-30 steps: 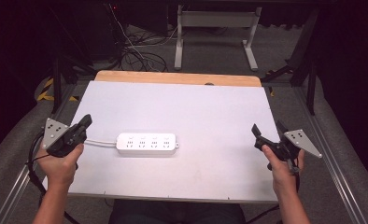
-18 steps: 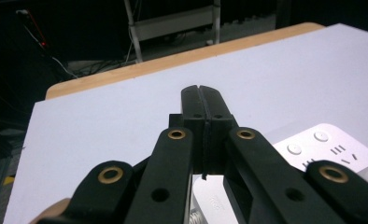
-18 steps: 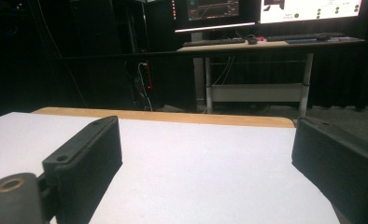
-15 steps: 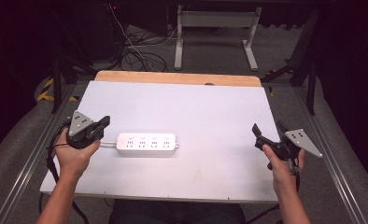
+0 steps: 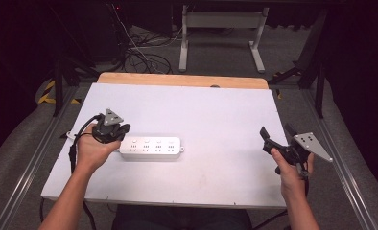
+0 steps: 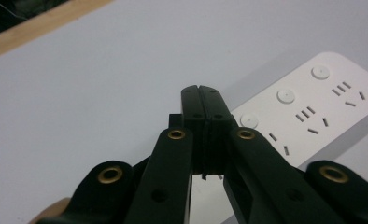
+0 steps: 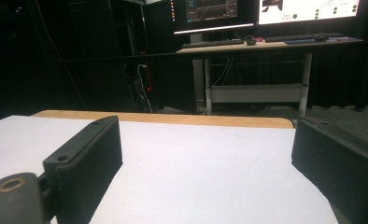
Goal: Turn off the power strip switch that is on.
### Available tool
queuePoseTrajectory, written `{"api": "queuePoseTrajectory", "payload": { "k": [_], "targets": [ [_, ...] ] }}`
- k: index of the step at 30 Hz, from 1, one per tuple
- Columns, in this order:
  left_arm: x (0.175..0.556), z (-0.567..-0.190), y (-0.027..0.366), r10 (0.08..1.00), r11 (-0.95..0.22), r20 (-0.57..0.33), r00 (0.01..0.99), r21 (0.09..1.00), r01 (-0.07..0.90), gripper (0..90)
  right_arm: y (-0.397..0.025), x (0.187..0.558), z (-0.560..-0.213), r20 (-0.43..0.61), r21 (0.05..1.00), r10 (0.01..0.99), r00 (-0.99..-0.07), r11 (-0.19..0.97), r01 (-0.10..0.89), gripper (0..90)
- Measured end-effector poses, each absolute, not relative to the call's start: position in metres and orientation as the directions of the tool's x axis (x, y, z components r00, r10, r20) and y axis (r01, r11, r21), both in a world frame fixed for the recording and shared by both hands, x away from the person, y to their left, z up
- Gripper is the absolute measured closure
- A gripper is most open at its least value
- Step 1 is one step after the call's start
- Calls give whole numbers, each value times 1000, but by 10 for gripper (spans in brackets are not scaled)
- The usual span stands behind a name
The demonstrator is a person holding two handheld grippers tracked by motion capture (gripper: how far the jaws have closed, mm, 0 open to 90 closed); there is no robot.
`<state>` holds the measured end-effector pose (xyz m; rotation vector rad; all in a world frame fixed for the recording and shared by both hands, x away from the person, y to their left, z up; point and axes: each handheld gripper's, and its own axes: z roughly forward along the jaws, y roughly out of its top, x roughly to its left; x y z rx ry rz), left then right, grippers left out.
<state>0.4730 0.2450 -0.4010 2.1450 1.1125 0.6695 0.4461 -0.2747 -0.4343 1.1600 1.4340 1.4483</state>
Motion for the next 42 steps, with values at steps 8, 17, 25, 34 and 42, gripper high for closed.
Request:
{"api": "queuePoseTrajectory", "payload": {
  "k": [8,17,25,34,42],
  "targets": [
    [490,-417,232,832,-493,127,540,617,614,900,-274,446,-434,84,995,954,-287,-66,73,92],
    [500,-427,225,831,-506,108,546,553,662,900,-273,446,-434,78,996,953,-292,-59,71,91],
    [505,-435,226,837,-503,107,536,534,680,900,-274,446,-434,80,996,954,-289,-62,71,91],
    [506,-440,228,842,-490,89,532,542,683,900,-274,446,-433,84,995,955,-286,-66,71,92],
    [503,-443,229,854,-466,85,513,562,683,900,-276,445,-433,85,995,956,-281,-70,66,92]
  ]
}}
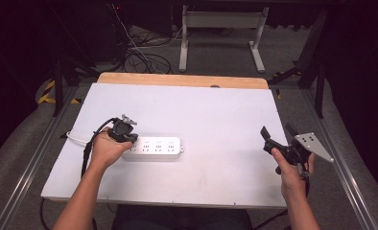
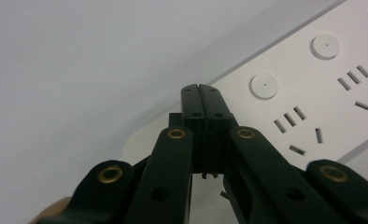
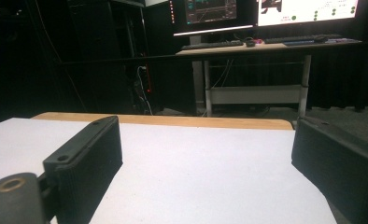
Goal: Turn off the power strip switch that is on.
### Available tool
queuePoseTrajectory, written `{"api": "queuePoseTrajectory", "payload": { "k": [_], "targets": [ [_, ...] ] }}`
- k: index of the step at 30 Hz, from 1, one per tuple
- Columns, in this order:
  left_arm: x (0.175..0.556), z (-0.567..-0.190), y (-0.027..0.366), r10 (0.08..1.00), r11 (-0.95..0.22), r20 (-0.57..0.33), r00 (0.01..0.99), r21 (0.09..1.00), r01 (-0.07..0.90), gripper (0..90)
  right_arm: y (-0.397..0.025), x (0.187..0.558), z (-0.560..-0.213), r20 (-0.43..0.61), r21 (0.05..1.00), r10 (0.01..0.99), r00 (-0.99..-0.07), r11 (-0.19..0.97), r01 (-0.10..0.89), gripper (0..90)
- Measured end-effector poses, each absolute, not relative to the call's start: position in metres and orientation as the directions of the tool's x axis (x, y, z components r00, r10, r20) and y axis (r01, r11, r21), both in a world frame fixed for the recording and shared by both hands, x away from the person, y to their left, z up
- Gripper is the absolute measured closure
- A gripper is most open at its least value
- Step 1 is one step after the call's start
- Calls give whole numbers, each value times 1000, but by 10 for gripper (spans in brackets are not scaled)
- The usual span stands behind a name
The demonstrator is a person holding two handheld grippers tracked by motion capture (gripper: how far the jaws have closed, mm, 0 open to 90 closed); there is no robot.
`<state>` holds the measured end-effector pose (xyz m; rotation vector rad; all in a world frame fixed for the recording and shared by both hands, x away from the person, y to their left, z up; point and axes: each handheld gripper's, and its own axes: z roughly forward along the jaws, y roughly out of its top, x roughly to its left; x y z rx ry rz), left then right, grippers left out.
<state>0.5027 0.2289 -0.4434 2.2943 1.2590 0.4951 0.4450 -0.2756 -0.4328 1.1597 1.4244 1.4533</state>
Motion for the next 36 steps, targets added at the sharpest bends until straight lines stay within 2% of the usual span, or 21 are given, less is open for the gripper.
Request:
{"api": "queuePoseTrajectory", "payload": {
  "k": [4,9,19,25,36],
  "targets": [
    [501,-445,231,854,-437,25,520,579,688,900,-275,445,-433,86,995,956,-281,-70,66,91],
    [501,-446,227,860,-442,55,508,579,685,900,-275,445,-433,87,995,956,-279,-70,67,91],
    [503,-446,228,867,-430,42,497,570,701,900,-278,443,-432,95,995,957,-274,-81,60,92],
    [501,-449,233,871,-399,12,490,598,695,900,-280,443,-431,98,995,958,-268,-86,57,92],
    [503,-447,231,868,-417,26,496,582,698,900,-279,443,-432,96,995,958,-272,-82,61,91]
  ]
}}
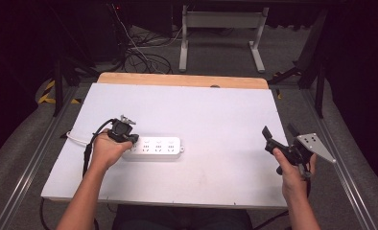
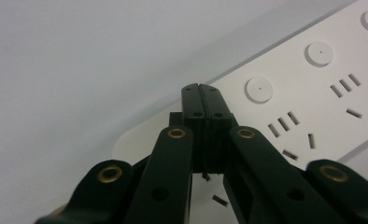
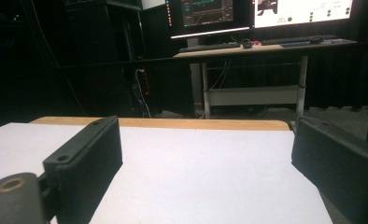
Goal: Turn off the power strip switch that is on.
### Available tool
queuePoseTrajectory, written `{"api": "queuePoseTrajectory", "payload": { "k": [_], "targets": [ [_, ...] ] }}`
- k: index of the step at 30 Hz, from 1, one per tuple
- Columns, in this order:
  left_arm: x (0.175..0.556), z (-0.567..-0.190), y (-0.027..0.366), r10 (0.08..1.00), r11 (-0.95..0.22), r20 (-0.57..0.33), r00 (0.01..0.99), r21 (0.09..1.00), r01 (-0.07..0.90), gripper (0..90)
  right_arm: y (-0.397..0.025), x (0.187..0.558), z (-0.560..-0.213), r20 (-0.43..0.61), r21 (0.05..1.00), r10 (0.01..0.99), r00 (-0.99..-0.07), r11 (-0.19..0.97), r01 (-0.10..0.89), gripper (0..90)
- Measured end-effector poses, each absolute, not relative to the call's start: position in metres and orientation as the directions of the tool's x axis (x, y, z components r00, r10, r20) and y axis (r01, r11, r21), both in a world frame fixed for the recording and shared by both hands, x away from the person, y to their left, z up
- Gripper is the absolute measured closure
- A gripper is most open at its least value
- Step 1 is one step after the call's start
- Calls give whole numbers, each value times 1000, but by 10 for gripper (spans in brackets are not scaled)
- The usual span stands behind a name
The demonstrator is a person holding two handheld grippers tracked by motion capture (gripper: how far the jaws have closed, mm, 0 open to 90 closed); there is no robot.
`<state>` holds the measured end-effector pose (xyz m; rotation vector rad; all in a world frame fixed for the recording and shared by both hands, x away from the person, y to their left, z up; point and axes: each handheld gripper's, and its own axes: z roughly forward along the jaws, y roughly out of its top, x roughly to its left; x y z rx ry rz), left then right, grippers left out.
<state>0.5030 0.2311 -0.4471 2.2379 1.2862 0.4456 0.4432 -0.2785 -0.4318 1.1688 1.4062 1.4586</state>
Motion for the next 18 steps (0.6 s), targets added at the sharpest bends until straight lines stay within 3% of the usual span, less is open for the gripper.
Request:
{"api": "queuePoseTrajectory", "payload": {
  "k": [18],
  "targets": [
    [506,-444,229,860,-435,29,510,564,702,900,-277,444,-433,93,995,957,-275,-77,68,92]
  ]
}}
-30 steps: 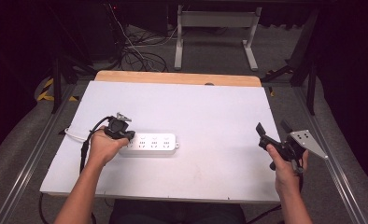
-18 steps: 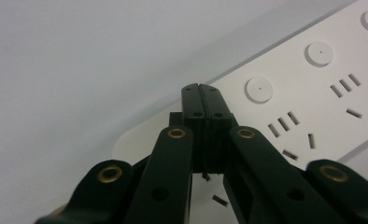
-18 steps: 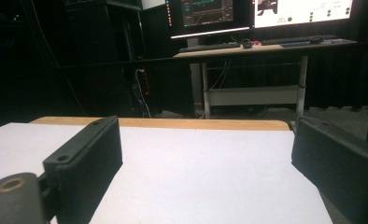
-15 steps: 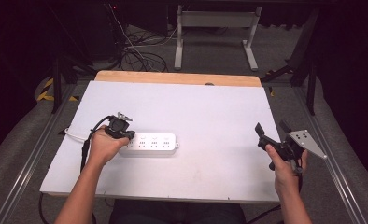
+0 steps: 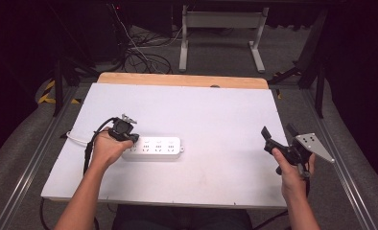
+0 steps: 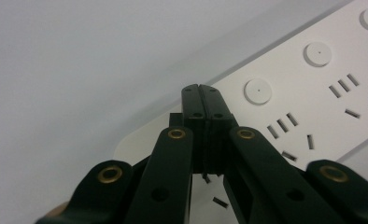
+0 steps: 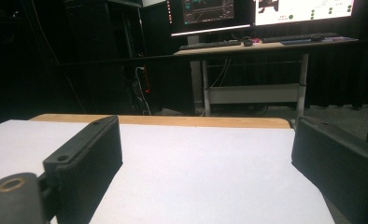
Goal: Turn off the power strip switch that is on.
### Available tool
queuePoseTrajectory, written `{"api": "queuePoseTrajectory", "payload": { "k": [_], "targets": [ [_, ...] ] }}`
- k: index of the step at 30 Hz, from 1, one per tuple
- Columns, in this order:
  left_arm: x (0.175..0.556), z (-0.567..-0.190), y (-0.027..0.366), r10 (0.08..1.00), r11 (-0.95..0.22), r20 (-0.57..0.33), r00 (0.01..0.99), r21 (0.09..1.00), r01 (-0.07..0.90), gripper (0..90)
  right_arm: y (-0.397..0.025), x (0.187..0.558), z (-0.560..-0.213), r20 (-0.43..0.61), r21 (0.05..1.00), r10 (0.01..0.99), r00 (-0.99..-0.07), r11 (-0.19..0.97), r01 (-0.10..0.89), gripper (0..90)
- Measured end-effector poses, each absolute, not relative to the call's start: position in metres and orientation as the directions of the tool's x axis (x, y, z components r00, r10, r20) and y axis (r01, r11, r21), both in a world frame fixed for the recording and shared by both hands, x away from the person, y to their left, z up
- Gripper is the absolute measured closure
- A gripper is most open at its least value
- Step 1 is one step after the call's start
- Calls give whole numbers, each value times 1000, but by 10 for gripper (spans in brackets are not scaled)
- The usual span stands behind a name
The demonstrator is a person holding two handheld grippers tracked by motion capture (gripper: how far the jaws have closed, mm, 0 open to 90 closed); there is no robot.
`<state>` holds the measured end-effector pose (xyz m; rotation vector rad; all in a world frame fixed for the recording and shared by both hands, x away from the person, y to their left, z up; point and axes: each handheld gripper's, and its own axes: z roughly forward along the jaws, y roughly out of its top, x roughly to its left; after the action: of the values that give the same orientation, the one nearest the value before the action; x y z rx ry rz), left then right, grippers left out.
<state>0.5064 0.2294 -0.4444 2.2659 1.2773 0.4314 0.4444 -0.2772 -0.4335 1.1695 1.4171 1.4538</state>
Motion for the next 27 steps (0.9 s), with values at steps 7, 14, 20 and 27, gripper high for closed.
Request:
{"api": "queuePoseTrajectory", "payload": {
  "k": [7,14,20,27],
  "targets": [
    [507,-444,234,869,-398,0,495,594,699,900,-279,445,-434,94,994,959,-267,-78,71,92],
    [506,-447,246,885,-360,-8,465,620,697,900,-280,445,-434,93,995,959,-269,-77,71,92],
    [499,-450,267,904,-282,-46,425,684,673,900,-279,445,-435,94,994,959,-267,-78,73,92],
    [485,-438,280,906,-220,-40,421,806,550,900,-278,445,-434,93,994,959,-266,-76,74,93]
  ]
}}
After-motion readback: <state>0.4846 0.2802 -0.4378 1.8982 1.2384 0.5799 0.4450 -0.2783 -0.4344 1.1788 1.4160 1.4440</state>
